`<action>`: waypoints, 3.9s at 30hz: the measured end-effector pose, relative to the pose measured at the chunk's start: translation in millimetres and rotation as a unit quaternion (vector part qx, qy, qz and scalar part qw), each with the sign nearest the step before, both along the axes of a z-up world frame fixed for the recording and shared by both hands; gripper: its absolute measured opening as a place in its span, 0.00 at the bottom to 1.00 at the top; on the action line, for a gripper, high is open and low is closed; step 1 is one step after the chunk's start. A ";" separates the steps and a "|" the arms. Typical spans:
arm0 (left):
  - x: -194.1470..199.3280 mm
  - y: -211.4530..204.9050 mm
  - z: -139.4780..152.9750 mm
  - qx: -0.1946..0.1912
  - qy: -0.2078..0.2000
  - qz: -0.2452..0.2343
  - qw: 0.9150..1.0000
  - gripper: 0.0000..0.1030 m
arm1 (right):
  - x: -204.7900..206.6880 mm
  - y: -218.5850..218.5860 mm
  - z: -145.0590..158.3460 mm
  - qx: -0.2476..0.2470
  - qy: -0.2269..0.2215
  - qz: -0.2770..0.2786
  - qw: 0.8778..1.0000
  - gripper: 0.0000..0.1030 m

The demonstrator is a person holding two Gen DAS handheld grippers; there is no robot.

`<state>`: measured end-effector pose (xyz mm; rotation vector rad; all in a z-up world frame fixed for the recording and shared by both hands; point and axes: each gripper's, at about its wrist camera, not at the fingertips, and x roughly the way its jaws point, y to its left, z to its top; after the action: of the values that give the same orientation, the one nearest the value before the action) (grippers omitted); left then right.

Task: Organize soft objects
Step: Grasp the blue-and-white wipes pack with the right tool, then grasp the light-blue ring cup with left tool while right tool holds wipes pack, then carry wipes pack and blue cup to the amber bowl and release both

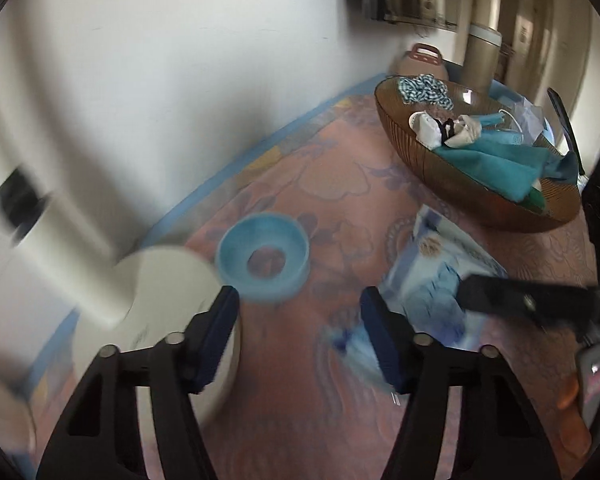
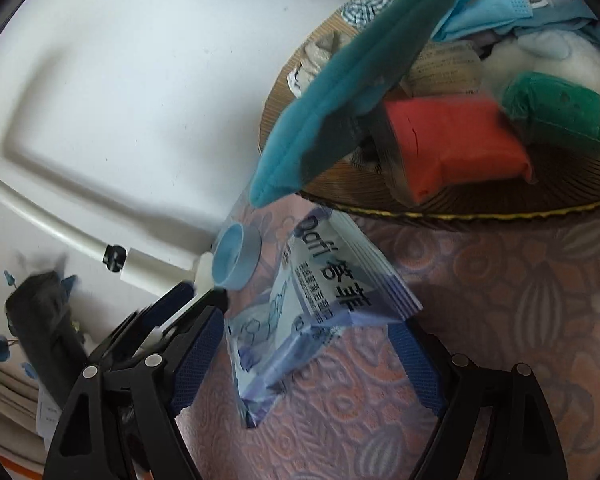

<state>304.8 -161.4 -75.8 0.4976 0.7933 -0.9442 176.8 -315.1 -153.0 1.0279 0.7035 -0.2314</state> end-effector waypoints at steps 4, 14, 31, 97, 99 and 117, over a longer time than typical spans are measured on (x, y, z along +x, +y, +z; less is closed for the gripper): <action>11.1 -25.0 -9.3 0.005 0.002 -0.045 0.999 0.38 | 14.0 7.1 -2.4 -0.032 0.007 0.003 0.999 0.50; 12.6 -27.5 -24.3 0.022 0.007 -0.034 0.999 0.08 | 6.1 38.8 30.7 -0.119 -0.009 0.044 0.992 0.22; -119.5 80.9 34.4 -0.037 0.031 0.092 0.995 0.29 | -98.0 35.6 88.8 -0.210 0.035 0.291 0.933 0.21; -212.8 133.8 84.4 -0.147 -0.037 0.308 0.939 0.62 | -170.3 86.2 132.4 -0.303 -0.023 0.276 0.912 0.50; -212.2 130.3 98.2 -0.160 -0.042 0.302 0.939 0.62 | -167.1 68.9 152.8 -0.310 -0.039 0.260 0.914 0.50; -150.5 -84.1 126.6 -0.146 -0.049 0.173 0.973 0.62 | -105.6 -150.6 189.5 -0.309 0.013 0.077 0.948 0.50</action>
<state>154.3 -245.5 50.8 0.1395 0.6124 -0.6899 71.1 -465.7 36.5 0.3701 0.6705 -0.3044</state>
